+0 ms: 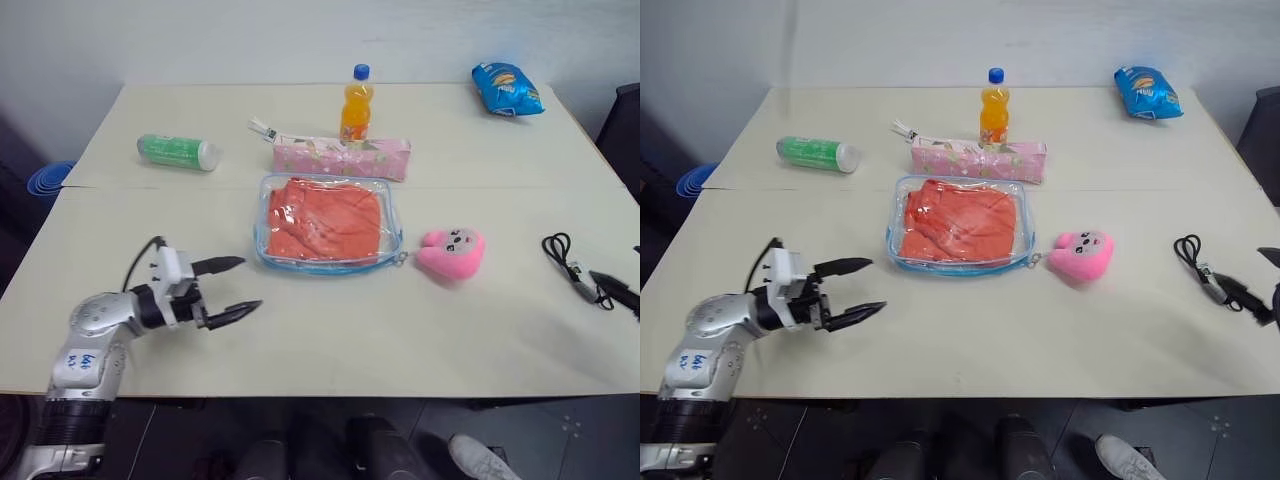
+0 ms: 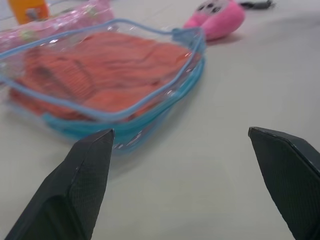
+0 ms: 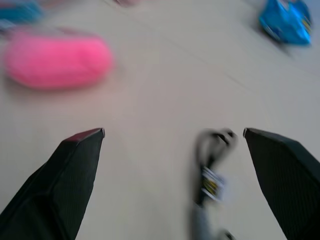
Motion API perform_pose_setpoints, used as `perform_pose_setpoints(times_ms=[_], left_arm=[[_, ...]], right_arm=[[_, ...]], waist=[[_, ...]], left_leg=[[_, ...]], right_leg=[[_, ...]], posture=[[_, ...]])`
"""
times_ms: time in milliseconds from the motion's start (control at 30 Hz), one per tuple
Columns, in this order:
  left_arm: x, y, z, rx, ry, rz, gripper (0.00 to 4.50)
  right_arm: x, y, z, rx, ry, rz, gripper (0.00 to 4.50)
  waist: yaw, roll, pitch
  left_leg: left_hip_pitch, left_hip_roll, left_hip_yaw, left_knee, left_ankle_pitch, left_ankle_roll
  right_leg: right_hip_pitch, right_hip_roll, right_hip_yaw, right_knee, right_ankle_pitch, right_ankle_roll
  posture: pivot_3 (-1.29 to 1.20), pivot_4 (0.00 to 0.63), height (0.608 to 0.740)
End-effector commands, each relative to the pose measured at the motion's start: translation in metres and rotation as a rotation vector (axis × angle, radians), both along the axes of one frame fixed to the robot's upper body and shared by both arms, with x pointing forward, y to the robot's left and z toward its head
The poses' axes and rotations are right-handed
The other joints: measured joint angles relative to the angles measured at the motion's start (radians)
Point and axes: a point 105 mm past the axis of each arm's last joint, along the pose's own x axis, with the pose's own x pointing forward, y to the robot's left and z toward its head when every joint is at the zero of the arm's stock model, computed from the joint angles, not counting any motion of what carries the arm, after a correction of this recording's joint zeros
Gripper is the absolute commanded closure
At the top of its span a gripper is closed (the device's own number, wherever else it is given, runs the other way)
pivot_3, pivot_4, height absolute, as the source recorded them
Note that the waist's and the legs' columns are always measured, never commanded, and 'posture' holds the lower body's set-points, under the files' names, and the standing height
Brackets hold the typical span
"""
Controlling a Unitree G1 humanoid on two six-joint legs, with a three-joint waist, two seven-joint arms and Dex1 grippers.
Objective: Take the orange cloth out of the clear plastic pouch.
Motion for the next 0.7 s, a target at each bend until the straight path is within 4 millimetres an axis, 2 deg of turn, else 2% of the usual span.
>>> perform_pose_setpoints(times_ms=[33, 100, 200, 333, 500, 600, 700], left_arm=[[0.012, 0.01, 0.01, 0.147, -0.098, -0.004, 0.0], [0.018, -0.002, 0.013, 0.176, -0.116, -0.07, 0.0], [0.03, -0.023, 0.013, 0.237, -0.154, -0.157, 0.0], [0.051, -0.048, 0.018, 0.249, -0.199, -0.209, 0.0], [0.074, -0.077, 0.017, 0.255, -0.218, -0.227, 0.0], [0.077, -0.087, 0.004, 0.345, -0.225, -0.265, 0.64], [0.082, -0.09, 0.003, 0.322, -0.224, -0.249, 1.48]], right_arm=[[-0.024, 0.072, 0.009, 0.007, -0.128, 0.263, 0.04], [-0.038, 0.093, -0.009, -0.003, -0.085, 0.368, 0.04], [-0.046, 0.116, -0.021, 0.048, -0.087, 0.433, 0.04], [-0.047, 0.127, -0.034, 0.057, -0.077, 0.438, 0.04], [-0.043, 0.132, -0.036, 0.061, -0.092, 0.429, 0.04], [-0.041, 0.133, -0.033, 0.056, -0.103, 0.421, 0.0], [-0.041, 0.13, -0.03, 0.054, -0.115, 0.399, 0.0]], waist=[[0.002, 0.001, 0.0], [0.012, 0.001, 0.0], [0.03, -0.001, -0.001], [0.036, -0.003, -0.001], [0.03, -0.003, -0.001], [0.026, -0.003, -0.001], [0.027, -0.003, -0.001]], left_leg=[[0.0, -0.001, 0.0, 0.0, 0.0, 0.0], [0.001, -0.001, 0.0, 0.0, 0.0, 0.0], [0.0, -0.003, 0.0, 0.002, 0.0, 0.0], [0.0, -0.004, 0.0, 0.004, 0.0, 0.001], [-0.003, -0.003, 0.001, 0.007, 0.0, 0.0], [-0.004, -0.003, 0.001, 0.008, 0.0, 0.0], [-0.005, -0.003, 0.001, 0.008, 0.0, 0.0]], right_leg=[[0.0, -0.001, 0.0, 0.0, 0.0, 0.0], [0.001, -0.002, 0.0, 0.001, 0.0, 0.0], [0.002, -0.003, 0.0, -0.001, 0.001, 0.003], [0.002, -0.003, -0.001, -0.001, 0.002, 0.003], [-0.001, -0.002, -0.001, 0.001, 0.002, 0.003], [-0.002, -0.001, -0.001, 0.002, 0.002, 0.003], [-0.003, -0.001, -0.001, 0.002, 0.002, 0.003]], posture=[[0.0, 0.15, 0.74], [0.0, 0.15, 0.74], [0.0, 0.15, 0.74], [0.0, 0.15, 0.74], [0.0, 0.15, 0.74], [0.0, 0.15, 0.74], [0.0, 0.15, 0.74]])
